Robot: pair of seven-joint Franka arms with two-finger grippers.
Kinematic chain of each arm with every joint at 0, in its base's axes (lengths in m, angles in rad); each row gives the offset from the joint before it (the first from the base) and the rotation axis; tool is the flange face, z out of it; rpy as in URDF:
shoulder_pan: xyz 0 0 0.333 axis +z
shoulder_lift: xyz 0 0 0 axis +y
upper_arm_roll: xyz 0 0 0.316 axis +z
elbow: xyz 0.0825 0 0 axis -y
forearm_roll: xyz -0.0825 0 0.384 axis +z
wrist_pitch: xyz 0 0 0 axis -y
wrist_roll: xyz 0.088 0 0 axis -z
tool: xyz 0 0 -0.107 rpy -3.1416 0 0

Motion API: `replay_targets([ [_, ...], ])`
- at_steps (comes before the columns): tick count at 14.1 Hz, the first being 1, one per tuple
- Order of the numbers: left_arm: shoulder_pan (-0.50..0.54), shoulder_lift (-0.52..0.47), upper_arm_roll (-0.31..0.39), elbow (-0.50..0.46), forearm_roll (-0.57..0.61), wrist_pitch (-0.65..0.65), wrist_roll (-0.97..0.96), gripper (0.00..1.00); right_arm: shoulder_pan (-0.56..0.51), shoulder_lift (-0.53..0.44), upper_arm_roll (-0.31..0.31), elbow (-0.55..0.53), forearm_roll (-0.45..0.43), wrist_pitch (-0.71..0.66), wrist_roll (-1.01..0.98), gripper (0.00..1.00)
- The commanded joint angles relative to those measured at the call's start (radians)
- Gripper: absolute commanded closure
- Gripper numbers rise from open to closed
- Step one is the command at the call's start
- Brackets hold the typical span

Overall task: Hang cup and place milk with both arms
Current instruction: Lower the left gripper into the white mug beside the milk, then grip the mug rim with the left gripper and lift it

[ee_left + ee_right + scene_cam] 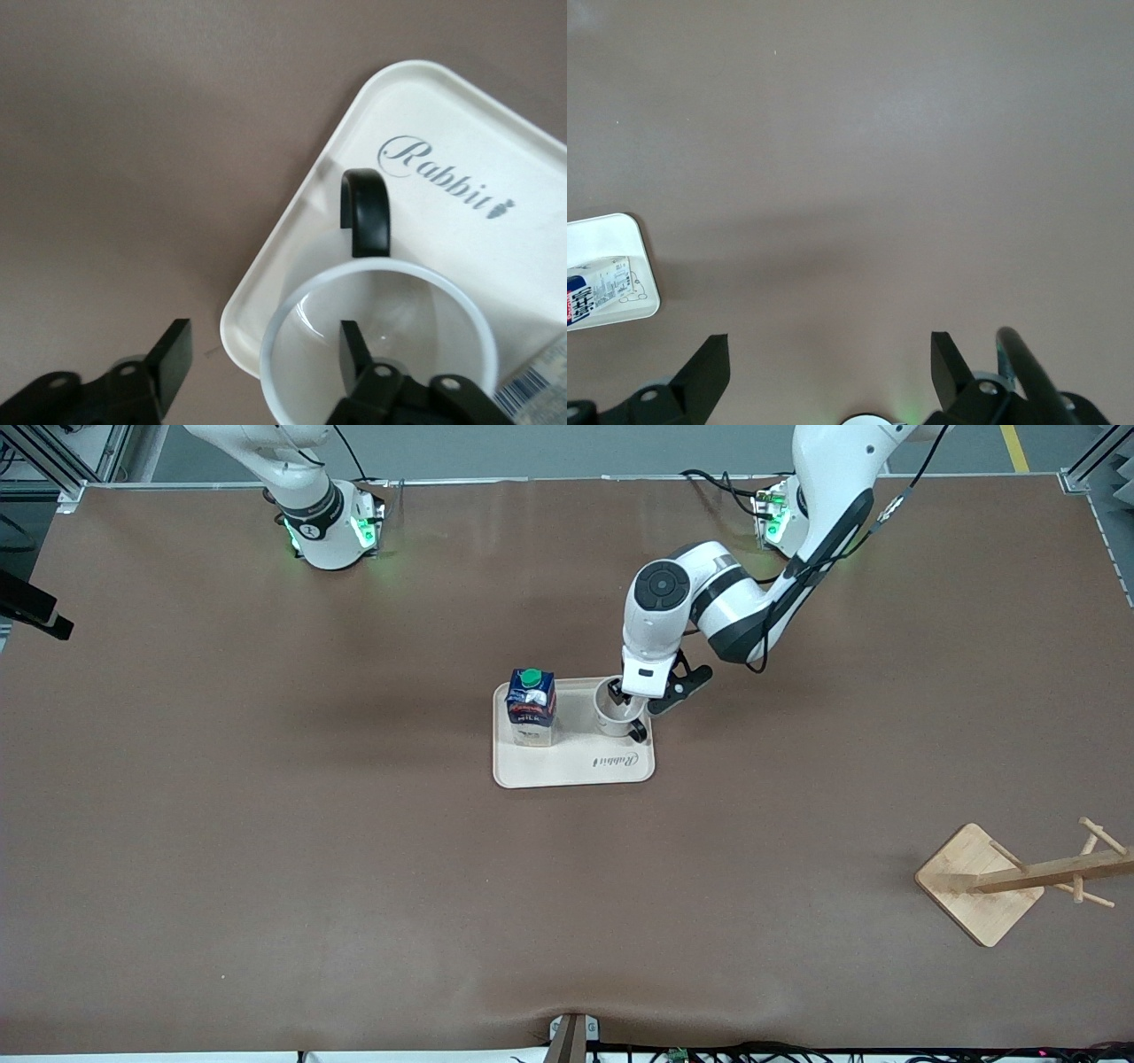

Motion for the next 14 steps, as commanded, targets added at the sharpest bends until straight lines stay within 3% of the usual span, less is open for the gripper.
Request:
replay_targets([
  [1,-0.003,0.039,-0.005,0.02,0.03,0.021,-0.041,0.48,-0.024,0.002,0.012,0.005,0.008,0.002,-0.01,0.0],
  [3,-0.003,0.059,-0.005,0.023,0.03,0.045,-0.045,0.71,-0.024,0.002,0.012,0.005,0.008,0.002,-0.01,0.0],
  [5,-0.003,0.077,-0.005,0.038,0.032,0.05,-0.044,1.0,-0.024,0.002,0.012,0.005,0.008,0.002,-0.01,0.0],
  [8,0.006,0.062,-0.002,0.045,0.053,0.044,-0.033,1.0,-0.024,0.002,0.012,0.005,0.008,0.002,-0.01,0.0],
  [14,0.048,-0.13,-0.005,0.077,0.084,-0.097,0.077,1.0,-0.023,0.003,0.012,0.005,0.013,0.002,-0.008,0.0],
])
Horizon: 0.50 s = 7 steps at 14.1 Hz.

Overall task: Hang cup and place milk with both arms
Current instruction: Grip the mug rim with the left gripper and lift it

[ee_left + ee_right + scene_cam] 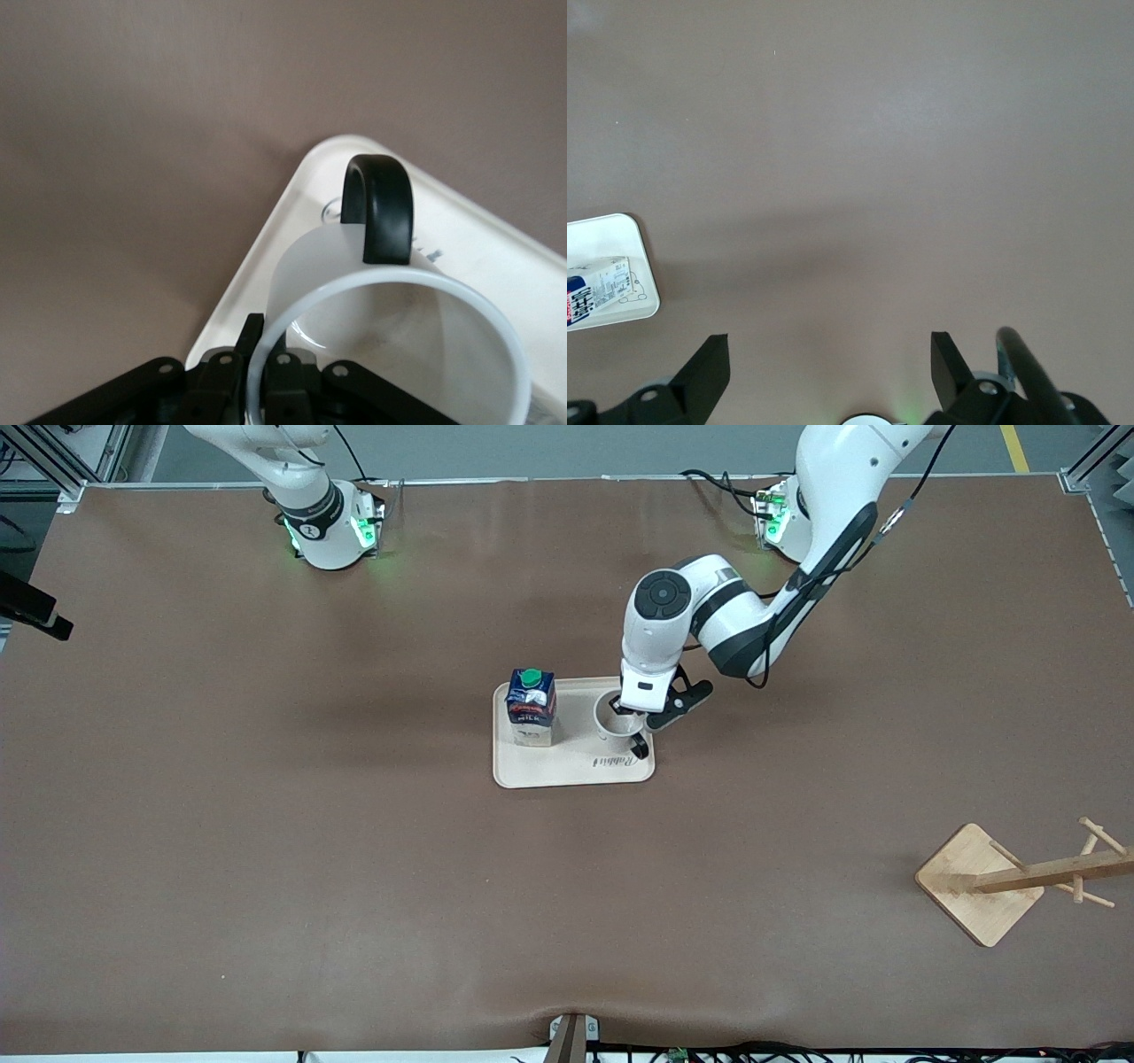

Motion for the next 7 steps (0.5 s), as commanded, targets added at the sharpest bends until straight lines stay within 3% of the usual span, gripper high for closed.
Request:
replay_targets([
  [1,0.043,-0.131,-0.008,-0.005,0.006,-0.077,0.078,1.0,-0.023,0.01,0.013,0.003,0.016,0.003,-0.013,0.0],
  [7,0.179,-0.208,-0.008,0.107,-0.059,-0.294,0.431,1.0,-0.013,0.086,0.013,-0.001,0.005,0.005,-0.013,0.0],
])
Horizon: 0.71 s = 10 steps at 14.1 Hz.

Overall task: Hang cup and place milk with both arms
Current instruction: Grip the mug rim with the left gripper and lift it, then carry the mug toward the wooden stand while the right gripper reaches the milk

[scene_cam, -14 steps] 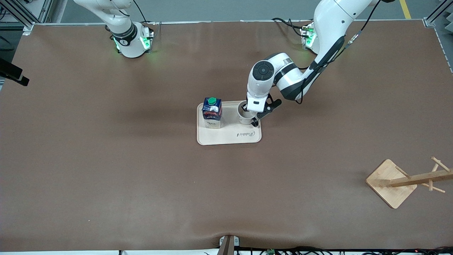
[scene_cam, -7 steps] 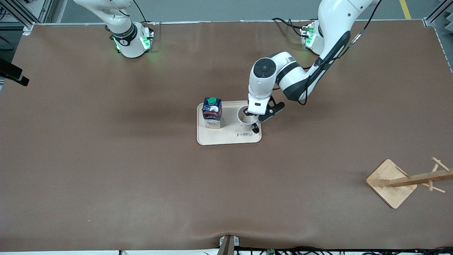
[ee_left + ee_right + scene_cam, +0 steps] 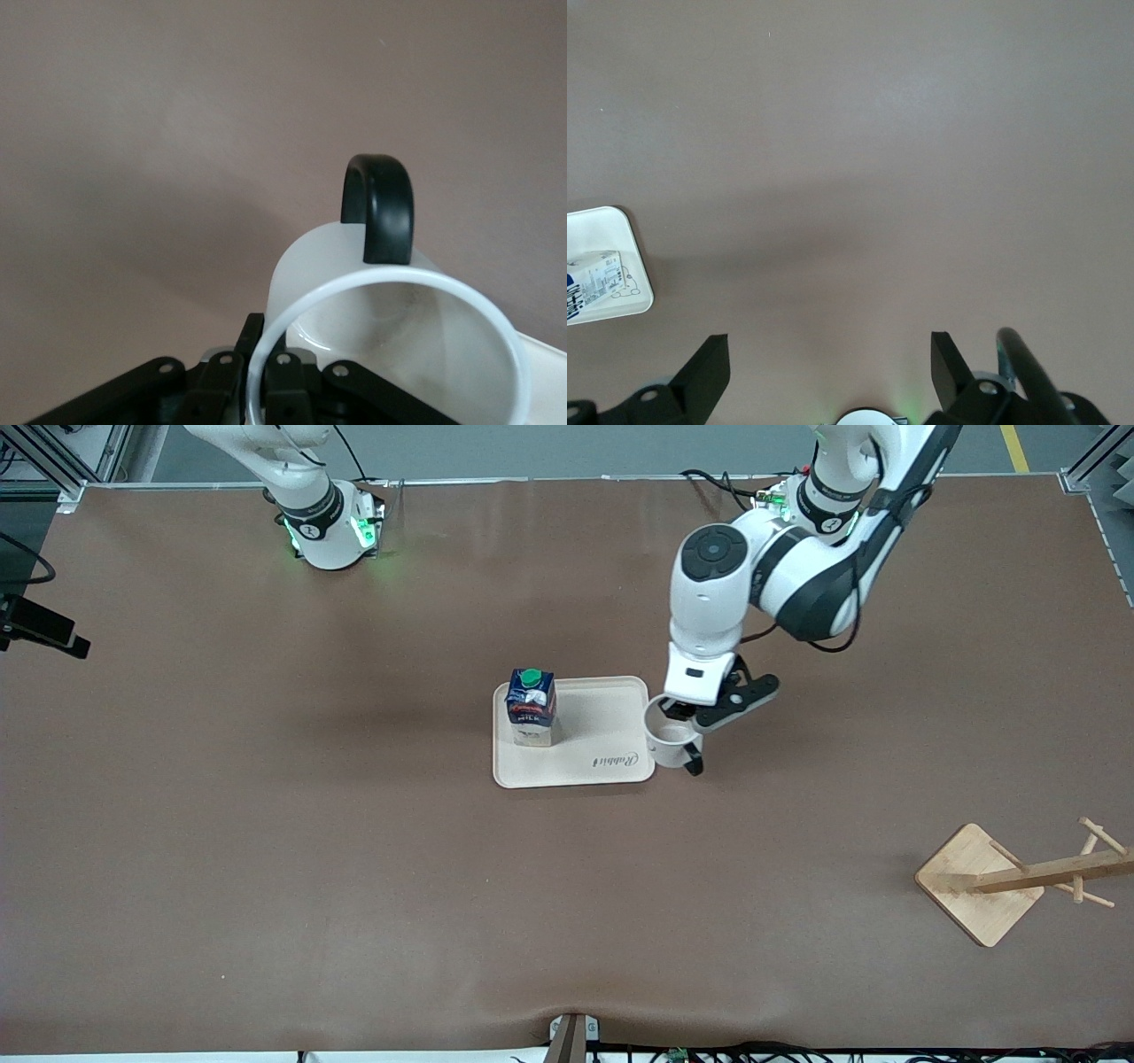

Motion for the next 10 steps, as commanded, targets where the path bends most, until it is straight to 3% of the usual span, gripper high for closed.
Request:
replay_targets([
  [1,0.084,-0.018,-0.01,0.063,-0.031,-0.111,0.194,1.0,-0.013,0.035,0.01,0.002,0.009,0.005,-0.011,0.0],
  [5,0.213,-0.058,-0.008,0.089,-0.031,-0.183,0.479,1.0,-0.018,0.075,0.013,0.001,0.02,0.011,-0.007,0.0],
  [7,0.276,-0.092,-0.008,0.094,-0.059,-0.209,0.617,1.0,-0.007,0.143,0.012,-0.018,0.031,-0.009,0.009,0.0],
  [10,0.391,-0.127,-0.007,0.129,-0.092,-0.237,0.864,1.0,-0.003,0.151,0.016,-0.019,0.054,-0.024,0.02,0.0],
])
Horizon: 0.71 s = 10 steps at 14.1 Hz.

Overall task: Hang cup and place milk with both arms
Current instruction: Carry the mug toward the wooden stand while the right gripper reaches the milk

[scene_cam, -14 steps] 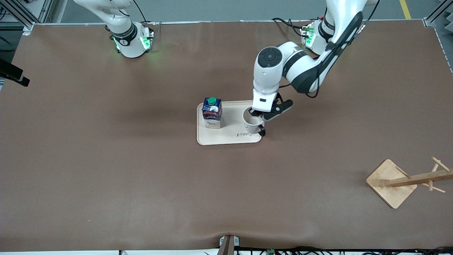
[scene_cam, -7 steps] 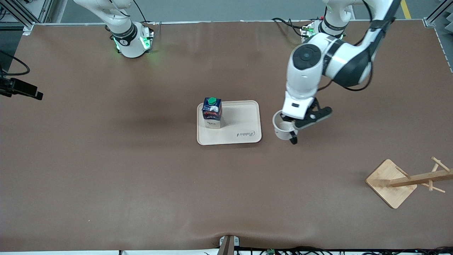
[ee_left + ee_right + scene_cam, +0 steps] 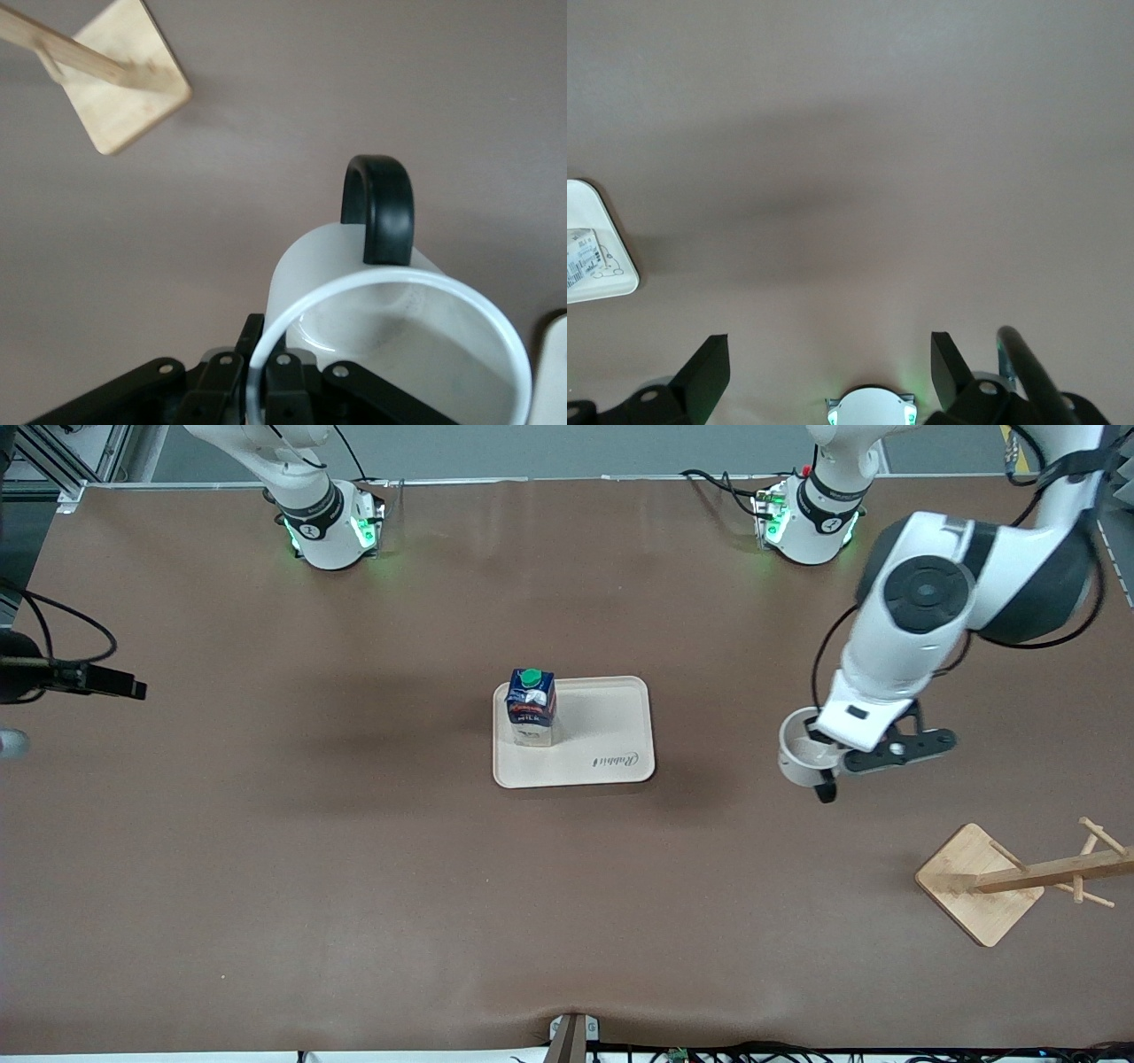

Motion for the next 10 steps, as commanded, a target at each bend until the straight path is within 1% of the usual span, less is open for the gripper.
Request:
replay_targets([
  [1,0.105,-0.057,-0.009,0.028,-0.06,-0.047,0.231,1.0,0.015,0.008,0.013,-0.004,0.026,-0.038,0.017,0.0],
  [2,0.137,-0.059,-0.007,0.04,-0.077,-0.057,0.304,1.0,0.053,0.005,0.01,-0.026,0.014,-0.049,0.054,0.0],
  [4,0.188,-0.059,-0.006,0.065,-0.08,-0.072,0.436,1.0,0.086,0.007,0.02,-0.034,0.035,-0.067,0.181,0.0],
  [7,0.254,-0.05,-0.003,0.123,-0.08,-0.08,0.6,1.0,0.17,0.01,0.022,-0.034,0.121,-0.058,0.21,0.0],
  [8,0.27,-0.044,-0.003,0.137,-0.08,-0.08,0.641,1.0,0.193,0.013,0.02,-0.034,0.164,-0.043,0.209,0.0],
  [9,0.285,-0.036,-0.003,0.14,-0.08,-0.08,0.665,1.0,0.209,0.022,0.022,-0.038,0.198,-0.028,0.211,0.0],
  [10,0.294,-0.033,-0.003,0.145,-0.08,-0.08,0.691,1.0,0.25,0.024,0.02,-0.04,0.215,-0.005,0.214,0.0],
])
